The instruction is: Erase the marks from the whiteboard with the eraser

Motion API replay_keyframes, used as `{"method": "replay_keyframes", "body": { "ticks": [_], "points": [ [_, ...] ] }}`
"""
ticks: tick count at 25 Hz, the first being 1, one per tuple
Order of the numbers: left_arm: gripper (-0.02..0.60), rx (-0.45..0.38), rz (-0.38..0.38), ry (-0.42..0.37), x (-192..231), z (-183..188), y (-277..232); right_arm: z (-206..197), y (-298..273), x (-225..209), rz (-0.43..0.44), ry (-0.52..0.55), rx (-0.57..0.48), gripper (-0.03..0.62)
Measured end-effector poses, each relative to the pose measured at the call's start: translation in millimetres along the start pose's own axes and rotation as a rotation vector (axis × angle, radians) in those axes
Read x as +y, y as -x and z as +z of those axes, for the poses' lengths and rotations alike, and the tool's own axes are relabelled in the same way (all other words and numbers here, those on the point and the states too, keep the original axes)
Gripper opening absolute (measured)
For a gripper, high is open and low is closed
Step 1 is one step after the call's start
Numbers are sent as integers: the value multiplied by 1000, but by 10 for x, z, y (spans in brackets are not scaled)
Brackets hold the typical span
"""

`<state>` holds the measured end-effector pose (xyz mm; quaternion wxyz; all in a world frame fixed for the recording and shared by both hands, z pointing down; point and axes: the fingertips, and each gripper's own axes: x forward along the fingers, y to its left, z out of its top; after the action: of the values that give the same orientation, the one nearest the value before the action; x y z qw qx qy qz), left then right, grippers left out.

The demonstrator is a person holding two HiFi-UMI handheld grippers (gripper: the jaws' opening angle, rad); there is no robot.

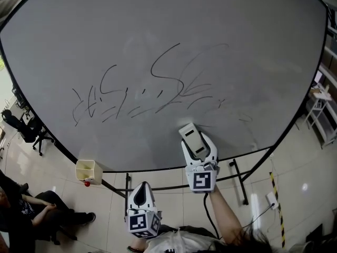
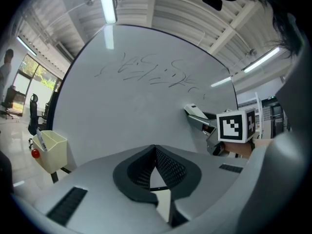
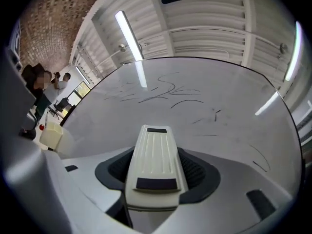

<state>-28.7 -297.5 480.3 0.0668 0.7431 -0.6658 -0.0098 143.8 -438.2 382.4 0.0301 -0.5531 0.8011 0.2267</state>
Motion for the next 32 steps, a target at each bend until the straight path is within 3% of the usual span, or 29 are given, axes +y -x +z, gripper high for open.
{"method": "replay_keyframes", "body": {
  "ticks": [2,5,7,9,11,14,16,18,20,23,25,27,29,32],
  "points": [
    [-5,1,-4,0,-30,0,1,12,69,-429,-83,-40,-14,282],
    [-5,10,-2,-3,-27,-23,15,11,264,-1379,-272,-116,-24,282],
    [-5,17,2,-5,-10,-41,39,-149,448,-1976,-405,-244,-31,282],
    [-5,21,10,-8,27,-53,57,-205,559,-2230,-489,-356,-40,282],
    [-5,23,22,-4,76,-57,57,-110,464,-2001,-456,-330,-52,282],
    [-5,15,36,11,124,-38,34,91,156,-1068,-253,-158,-93,282],
    [-5,9,32,12,112,-15,19,116,30,-378,-102,12,-53,282],
    [-5,7,23,12,85,-3,15,6,12,-32,-39,112,-9,282],
    [-5,5,22,6,85,-1,32,-110,83,-224,-103,45,-13,282],
    [-5,10,33,1,159,-5,60,-372,304,-1031,-293,-118,20,282],
    [-5,14,46,7,216,-11,76,-577,497,-1538,-438,-261,26,282],
    [-5,15,57,10,265,-13,91,-648,613,-1707,-529,-406,30,282],
    [-5,15,60,12,286,-14,86,-582,532,-1459,-490,-413,21,282],
    [-5,12,51,18,255,-6,49,-350,242,-628,-277,-263,-2,282]
  ]
}}
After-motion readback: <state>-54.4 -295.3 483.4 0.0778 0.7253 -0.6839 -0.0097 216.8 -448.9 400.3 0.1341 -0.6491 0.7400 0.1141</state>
